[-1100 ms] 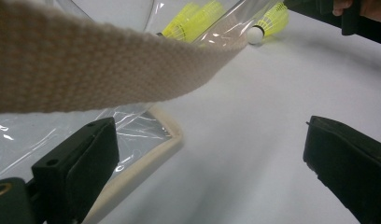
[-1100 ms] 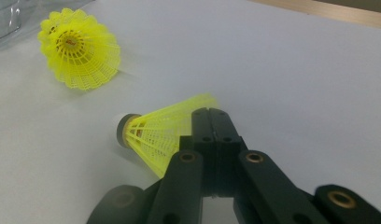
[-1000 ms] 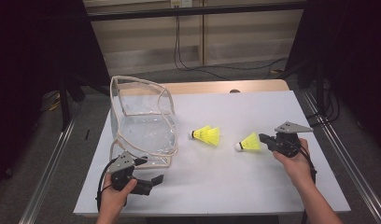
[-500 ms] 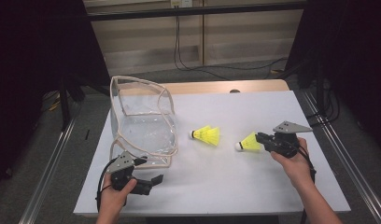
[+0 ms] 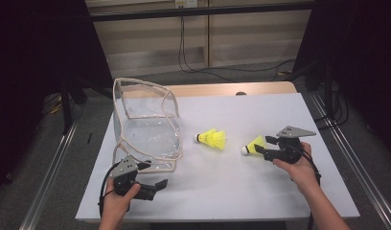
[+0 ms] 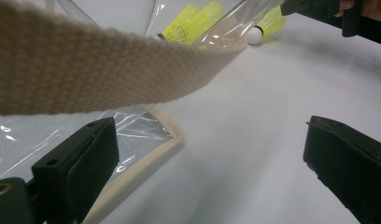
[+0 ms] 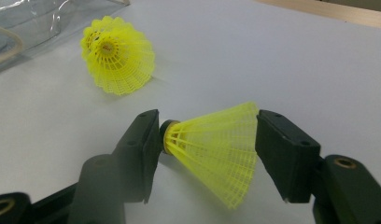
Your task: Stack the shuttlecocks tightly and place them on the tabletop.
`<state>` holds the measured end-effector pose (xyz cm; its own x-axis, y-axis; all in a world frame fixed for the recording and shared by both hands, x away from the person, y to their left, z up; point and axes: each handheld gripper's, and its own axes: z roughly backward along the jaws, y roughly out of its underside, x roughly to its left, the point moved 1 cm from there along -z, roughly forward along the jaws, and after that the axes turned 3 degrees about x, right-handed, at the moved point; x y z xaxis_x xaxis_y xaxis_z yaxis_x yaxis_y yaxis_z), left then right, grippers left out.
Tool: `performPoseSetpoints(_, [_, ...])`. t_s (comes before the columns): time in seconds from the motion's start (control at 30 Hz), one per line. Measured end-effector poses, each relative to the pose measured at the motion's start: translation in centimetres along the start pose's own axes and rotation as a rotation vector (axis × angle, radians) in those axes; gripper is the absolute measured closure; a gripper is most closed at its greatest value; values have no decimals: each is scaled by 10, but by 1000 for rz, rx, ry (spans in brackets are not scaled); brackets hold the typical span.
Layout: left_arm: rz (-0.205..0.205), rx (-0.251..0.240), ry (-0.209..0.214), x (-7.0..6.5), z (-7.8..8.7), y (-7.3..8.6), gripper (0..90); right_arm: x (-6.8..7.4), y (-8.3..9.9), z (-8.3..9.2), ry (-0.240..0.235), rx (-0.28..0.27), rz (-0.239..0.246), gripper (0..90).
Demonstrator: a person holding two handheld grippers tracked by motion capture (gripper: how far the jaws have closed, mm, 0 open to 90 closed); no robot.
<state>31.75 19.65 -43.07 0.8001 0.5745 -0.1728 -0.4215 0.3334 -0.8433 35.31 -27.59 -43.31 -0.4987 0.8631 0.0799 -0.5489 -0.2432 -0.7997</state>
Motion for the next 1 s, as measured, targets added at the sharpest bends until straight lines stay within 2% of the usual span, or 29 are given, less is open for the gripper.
performPoseSetpoints(0.17, [-2,3,0,0,0,0,37,-1,3,-4,4,22,-2,299])
performPoseSetpoints(0.27, [-1,0,0,0,0,0,36,-1,4,-5,2,27,2,283])
performPoseSetpoints(0.47, [1,-1,0,-1,0,0,36,1,7,-10,-15,45,-4,206])
performPoseSetpoints(0.67, [0,-3,0,0,0,0,36,2,11,-13,-23,72,13,194])
performPoseSetpoints(0.8, [-1,-6,-2,0,0,-1,36,2,12,-14,-22,83,20,246])
performPoseSetpoints(0.87, [-2,-6,-2,0,1,0,36,2,12,-14,-33,83,34,313])
performPoseSetpoints(1.0, [-4,-4,-4,0,1,-1,36,3,12,-14,-33,86,59,383])
